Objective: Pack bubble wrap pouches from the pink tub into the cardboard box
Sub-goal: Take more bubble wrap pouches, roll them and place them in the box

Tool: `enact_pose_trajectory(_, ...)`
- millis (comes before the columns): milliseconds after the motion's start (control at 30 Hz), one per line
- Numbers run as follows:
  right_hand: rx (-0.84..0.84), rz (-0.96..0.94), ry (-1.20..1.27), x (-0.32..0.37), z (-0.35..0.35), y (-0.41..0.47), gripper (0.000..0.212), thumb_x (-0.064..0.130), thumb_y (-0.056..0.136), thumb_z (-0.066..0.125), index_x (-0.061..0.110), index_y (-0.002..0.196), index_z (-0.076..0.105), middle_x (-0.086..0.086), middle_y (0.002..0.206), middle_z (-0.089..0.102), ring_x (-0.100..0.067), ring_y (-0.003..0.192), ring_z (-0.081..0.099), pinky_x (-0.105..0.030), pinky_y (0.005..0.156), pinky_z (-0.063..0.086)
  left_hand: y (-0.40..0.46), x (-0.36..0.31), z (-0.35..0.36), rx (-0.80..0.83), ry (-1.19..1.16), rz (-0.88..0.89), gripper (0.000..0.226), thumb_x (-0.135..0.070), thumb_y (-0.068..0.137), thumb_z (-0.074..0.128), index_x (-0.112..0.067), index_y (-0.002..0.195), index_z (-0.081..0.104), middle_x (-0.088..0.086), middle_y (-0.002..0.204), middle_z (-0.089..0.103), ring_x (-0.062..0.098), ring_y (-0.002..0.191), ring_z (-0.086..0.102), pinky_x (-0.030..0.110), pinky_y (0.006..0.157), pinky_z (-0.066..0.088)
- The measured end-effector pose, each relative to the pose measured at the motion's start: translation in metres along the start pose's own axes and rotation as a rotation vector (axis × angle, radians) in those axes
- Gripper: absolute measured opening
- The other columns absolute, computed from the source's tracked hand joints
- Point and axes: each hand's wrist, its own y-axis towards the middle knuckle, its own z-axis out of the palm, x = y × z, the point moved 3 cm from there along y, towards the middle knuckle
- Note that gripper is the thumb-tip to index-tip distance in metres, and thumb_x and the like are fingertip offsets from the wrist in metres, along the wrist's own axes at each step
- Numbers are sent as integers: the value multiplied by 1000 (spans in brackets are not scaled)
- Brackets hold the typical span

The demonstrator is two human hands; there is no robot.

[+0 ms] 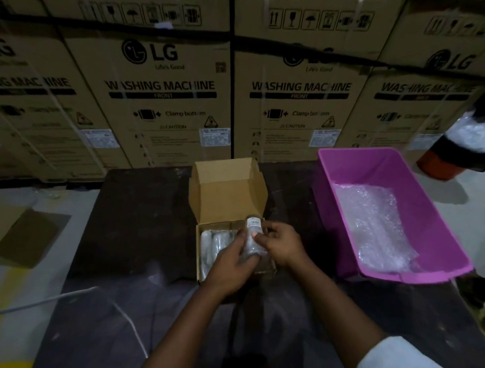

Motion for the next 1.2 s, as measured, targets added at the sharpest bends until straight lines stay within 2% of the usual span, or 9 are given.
enact_pose_trajectory(67,-42,-45,-202,5,4,-1,32,31,79,72,17,108,71,-7,97,74,-23,92,69,-34,83,54,8,-1,-1,-6,63,10,55,-16,88,60,-17,141,42,-9,121,54,8,120,51,1,83,35)
enact_pose_trajectory(133,-49,-64,-319,8,8,0,32,33,82,69,15,108,70,-10,102,73,-27,97,67,-33,82,53,11,-3,-1,-29,78,5,44,-10,85,60,-14,129,52,-8,108,58,14,109,59,-1,73,36)
enact_pose_trajectory(200,-39,-63,-421,11,13,1,34,37,84,66,14,110,68,-13,107,71,-31,102,65,-32,82,51,13,-2,0,-66,69,-19,36,-8,86,58,-12,122,57,-7,103,60,14,102,60,1,73,37)
enact_pose_trajectory(300,-41,-42,-514,12,20,2,38,40,86,62,14,113,63,-15,114,67,-34,108,61,-31,82,47,11,3,5,-88,82,-38,37,-6,86,54,-10,123,58,-4,109,62,11,102,58,16,82,43)
enact_pose_trajectory(433,-39,-55,-615,11,29,-1,35,42,90,53,17,113,60,-18,113,65,-38,106,61,-36,85,50,7,15,10,-187,107,-40,45,-7,79,57,-12,124,58,-1,114,61,12,103,58,15,83,40)
enact_pose_trajectory(600,-29,-16,-712,8,41,2,32,36,92,49,13,114,56,-19,115,62,-37,109,60,-37,84,50,9,23,8,-163,70,-112,28,-19,79,57,-14,105,65,0,95,71,15,89,66,26,74,50)
enact_pose_trajectory(900,-41,-36,-742,-3,49,9,24,21,94,44,9,113,53,-20,111,63,-38,105,61,-38,83,50,17,20,5,15,199,-92,49,-33,74,56,-19,121,59,2,113,68,19,105,62,34,89,51)
enact_pose_trajectory(1033,78,-14,-782,-5,49,17,28,22,94,44,7,117,51,-20,117,61,-36,110,60,-38,88,49,20,22,6,53,263,-110,46,-23,79,66,-18,123,56,3,116,67,21,107,62,29,86,49)
enact_pose_trajectory(1200,166,-95,-899,-4,45,15,30,15,89,48,7,117,54,-17,120,59,-34,111,59,-38,90,48,20,20,10,90,320,-92,55,-34,77,62,-15,129,53,4,125,62,22,114,59,30,93,47)
